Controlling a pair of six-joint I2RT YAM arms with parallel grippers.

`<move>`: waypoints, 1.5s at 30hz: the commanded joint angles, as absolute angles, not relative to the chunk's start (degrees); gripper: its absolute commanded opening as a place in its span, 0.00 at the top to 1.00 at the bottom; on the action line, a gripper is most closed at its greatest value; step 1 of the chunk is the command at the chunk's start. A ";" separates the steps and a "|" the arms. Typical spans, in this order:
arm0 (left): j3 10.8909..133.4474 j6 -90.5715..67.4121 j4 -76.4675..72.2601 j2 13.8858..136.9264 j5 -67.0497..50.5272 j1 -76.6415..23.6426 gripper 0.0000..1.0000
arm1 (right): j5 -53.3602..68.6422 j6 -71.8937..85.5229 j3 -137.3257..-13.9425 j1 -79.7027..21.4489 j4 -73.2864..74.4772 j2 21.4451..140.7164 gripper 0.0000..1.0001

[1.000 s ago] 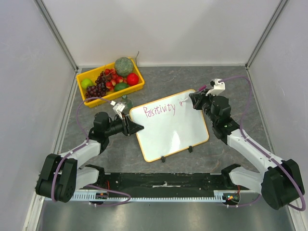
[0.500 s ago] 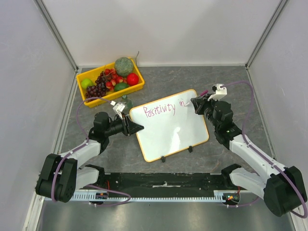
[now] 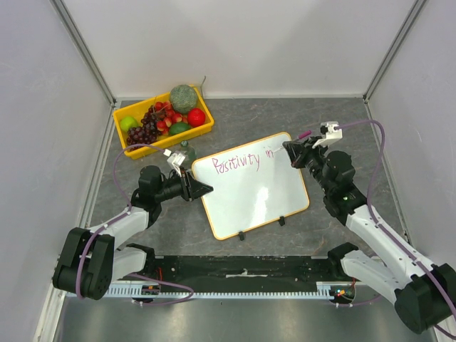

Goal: Write a sentence on the whiteboard

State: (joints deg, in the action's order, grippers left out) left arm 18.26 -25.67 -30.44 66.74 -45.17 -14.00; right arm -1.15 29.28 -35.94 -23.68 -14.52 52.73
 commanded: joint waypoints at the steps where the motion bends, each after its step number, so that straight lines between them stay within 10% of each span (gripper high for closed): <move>1: 18.46 -21.36 -29.00 67.41 -44.12 -14.77 0.98 | -0.18 27.95 -37.88 -26.36 -15.29 52.82 1.00; 22: 18.54 -21.36 -29.00 67.68 -44.21 -14.77 0.98 | -19.41 24.53 -37.00 -57.91 -24.87 61.52 1.00; 45: 18.37 -21.36 -29.00 67.41 -44.21 -14.85 0.98 | -25.40 25.75 -37.18 -59.94 -27.42 70.22 1.00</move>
State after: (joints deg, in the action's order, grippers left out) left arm 18.26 -25.67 -30.44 66.76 -45.19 -14.00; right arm -23.05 25.45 -36.10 -59.55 -23.59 69.65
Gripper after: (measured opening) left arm 0.359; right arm 0.050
